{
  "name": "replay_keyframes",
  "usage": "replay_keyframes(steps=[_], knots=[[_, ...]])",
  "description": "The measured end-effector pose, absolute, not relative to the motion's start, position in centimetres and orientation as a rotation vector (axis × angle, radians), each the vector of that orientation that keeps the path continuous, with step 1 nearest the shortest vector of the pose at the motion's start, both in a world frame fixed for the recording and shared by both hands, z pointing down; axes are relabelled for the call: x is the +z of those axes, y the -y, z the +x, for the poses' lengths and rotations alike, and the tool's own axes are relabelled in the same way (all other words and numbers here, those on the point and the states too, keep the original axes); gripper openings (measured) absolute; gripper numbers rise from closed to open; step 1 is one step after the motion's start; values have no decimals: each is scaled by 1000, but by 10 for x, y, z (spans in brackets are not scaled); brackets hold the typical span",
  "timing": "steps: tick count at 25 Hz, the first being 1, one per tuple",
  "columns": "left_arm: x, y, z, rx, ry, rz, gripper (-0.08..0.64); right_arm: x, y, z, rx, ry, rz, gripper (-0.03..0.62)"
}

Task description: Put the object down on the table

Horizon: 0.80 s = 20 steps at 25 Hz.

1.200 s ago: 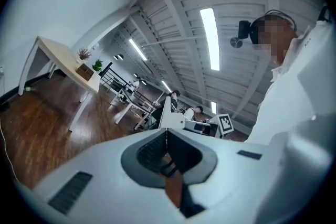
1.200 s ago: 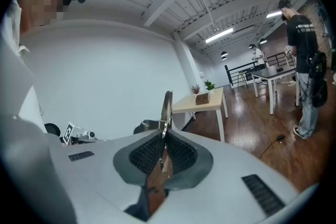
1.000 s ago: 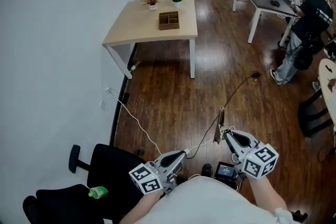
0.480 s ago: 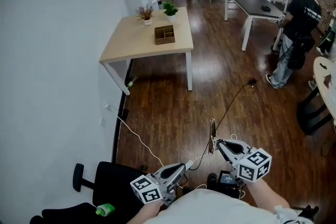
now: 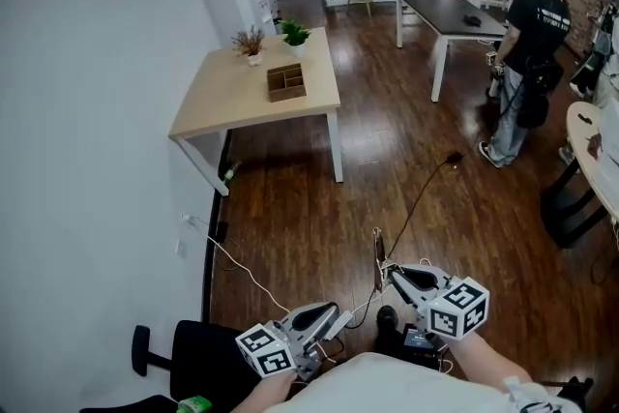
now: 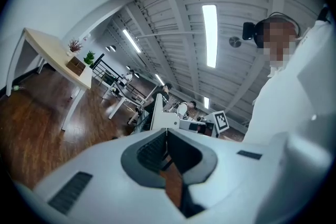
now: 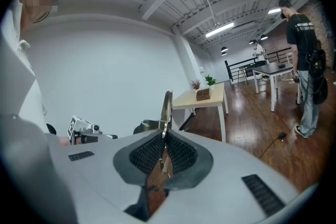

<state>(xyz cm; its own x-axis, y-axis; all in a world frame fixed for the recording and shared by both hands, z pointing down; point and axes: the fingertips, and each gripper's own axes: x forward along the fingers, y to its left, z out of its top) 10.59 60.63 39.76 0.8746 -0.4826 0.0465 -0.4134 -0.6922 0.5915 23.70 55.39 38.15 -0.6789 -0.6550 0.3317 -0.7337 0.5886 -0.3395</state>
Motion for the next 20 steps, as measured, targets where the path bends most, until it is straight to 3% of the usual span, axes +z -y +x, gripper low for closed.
replay_keyframes(steps=[20], knots=[[394, -459, 192, -191, 871, 2358, 2, 388, -406, 352, 708, 2701, 1086, 27]])
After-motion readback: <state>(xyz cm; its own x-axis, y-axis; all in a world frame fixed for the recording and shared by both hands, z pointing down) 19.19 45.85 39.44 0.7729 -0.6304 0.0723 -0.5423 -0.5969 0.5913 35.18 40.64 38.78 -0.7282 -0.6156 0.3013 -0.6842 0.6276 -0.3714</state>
